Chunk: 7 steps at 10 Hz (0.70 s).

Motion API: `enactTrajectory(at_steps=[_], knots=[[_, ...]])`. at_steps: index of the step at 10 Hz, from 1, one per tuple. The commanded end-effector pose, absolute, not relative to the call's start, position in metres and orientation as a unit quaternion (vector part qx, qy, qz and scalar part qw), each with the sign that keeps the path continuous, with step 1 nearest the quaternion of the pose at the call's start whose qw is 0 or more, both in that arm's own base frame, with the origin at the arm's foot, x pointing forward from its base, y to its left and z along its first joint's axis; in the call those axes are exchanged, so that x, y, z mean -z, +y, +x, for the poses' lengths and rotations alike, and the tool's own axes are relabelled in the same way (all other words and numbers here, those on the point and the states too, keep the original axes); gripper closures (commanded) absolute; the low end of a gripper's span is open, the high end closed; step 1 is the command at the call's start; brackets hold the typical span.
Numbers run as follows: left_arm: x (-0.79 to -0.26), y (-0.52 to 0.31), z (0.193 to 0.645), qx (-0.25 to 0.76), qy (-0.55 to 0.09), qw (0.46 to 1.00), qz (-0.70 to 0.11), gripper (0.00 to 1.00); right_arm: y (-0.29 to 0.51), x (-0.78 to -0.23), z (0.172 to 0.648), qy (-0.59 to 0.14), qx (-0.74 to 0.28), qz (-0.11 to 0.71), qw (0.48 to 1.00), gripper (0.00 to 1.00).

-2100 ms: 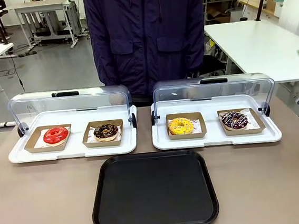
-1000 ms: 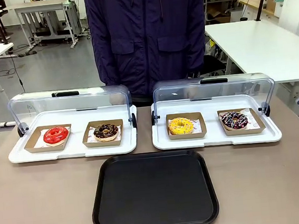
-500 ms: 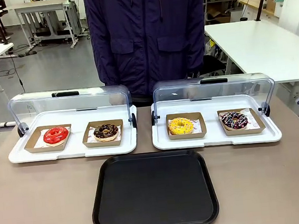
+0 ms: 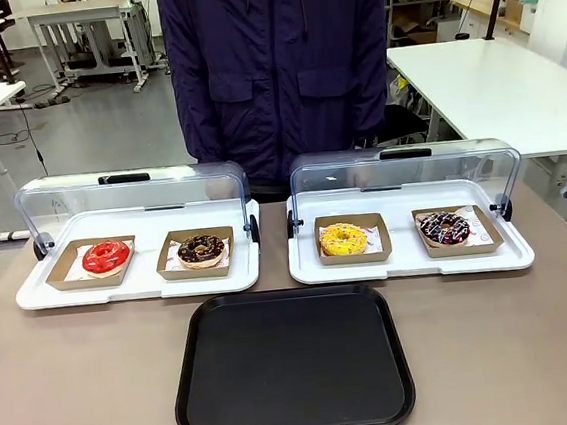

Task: Move the fourth donut from the left to the tray.
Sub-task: Pick up the Paper togo box containing the Donut indicated by the person and place it on the Handle tray.

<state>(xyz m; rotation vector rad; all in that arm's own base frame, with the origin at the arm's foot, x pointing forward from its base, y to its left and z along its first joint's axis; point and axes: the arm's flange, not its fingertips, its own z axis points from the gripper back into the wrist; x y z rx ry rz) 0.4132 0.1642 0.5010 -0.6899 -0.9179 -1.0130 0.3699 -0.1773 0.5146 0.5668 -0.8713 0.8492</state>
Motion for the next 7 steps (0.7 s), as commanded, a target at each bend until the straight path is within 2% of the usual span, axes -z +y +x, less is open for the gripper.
enactTrajectory(at_steps=[1, 7], knots=[[-0.5025, 0.1640, 0.4128, 0.461, -0.420, 0.715, -0.316, 0.00, -0.1779, -0.5142, 0.3728, -0.419, -0.400, 0.265, 0.771, 0.00], [-0.5025, 0.1640, 0.4128, 0.461, -0.420, 0.715, -0.316, 0.00, -0.1779, -0.5142, 0.3728, -0.419, -0.400, 0.265, 0.771, 0.00]])
